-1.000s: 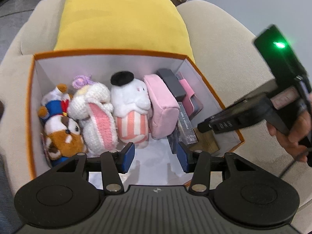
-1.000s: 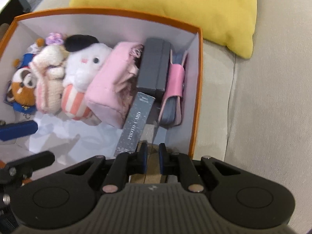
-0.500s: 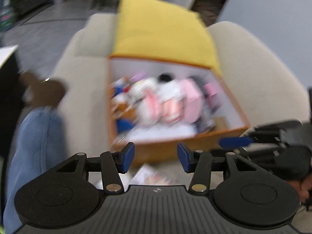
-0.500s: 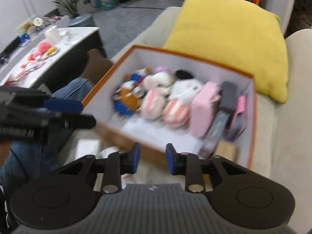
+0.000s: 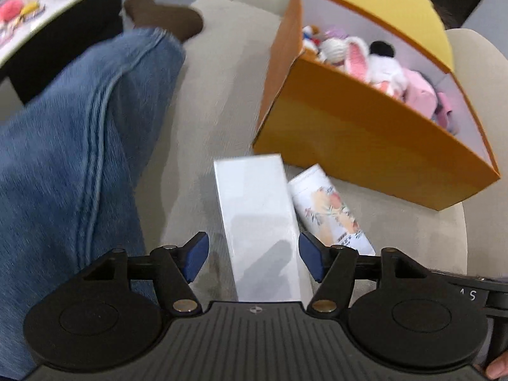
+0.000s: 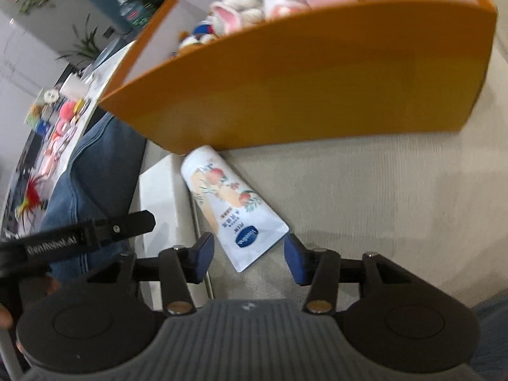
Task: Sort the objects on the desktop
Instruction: 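Grasp the white box with the left gripper while the right grasps the white tube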
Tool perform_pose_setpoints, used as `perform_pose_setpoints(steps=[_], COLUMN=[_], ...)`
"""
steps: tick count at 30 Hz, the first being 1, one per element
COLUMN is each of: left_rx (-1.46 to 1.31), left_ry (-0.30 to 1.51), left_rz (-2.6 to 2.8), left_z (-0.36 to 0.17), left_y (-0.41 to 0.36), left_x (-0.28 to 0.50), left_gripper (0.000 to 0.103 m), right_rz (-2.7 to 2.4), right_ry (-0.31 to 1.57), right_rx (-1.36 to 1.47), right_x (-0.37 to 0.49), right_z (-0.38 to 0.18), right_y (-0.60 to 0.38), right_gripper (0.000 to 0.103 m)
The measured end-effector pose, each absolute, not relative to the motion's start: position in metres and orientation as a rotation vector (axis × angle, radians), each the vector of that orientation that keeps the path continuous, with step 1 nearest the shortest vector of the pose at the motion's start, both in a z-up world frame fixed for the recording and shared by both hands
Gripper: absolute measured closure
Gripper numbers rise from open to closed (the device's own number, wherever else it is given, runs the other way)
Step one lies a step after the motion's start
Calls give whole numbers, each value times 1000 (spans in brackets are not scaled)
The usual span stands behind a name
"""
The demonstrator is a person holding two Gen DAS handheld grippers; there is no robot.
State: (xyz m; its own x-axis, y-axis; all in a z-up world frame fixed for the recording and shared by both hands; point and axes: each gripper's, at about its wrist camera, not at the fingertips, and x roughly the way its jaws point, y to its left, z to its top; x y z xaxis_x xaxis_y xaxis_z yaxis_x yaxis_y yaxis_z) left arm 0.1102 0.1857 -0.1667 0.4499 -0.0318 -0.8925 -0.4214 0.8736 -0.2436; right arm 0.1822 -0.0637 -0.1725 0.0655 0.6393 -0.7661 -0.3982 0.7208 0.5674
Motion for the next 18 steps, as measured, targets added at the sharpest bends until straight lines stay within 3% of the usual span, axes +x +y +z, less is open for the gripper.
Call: perform_pose_setpoints(steps=[9, 12, 15, 16, 18], left_rx=[-595, -636, -605, -587, -573], left_ry=[1095, 1095, 1103, 1102, 1099], left_rz=[249, 227, 232, 238, 241], left_z=[-191, -198, -202, -202, -200], left_y=[194, 197, 193, 191, 189], left_x=[115, 115, 116, 116, 115], left_gripper=[20, 20, 26, 32, 32], right_rz=[781, 775, 777, 779, 764], right_ry=[1354, 1368, 1366, 1363, 1349], right_rx=[383, 430, 465, 479, 474], right_x=[189, 192, 192, 192, 191], right_z=[-202, -210, -214, -214, -214], right_y=[-58, -58, -55, -55, -53], right_gripper=[51, 52, 52, 53, 70])
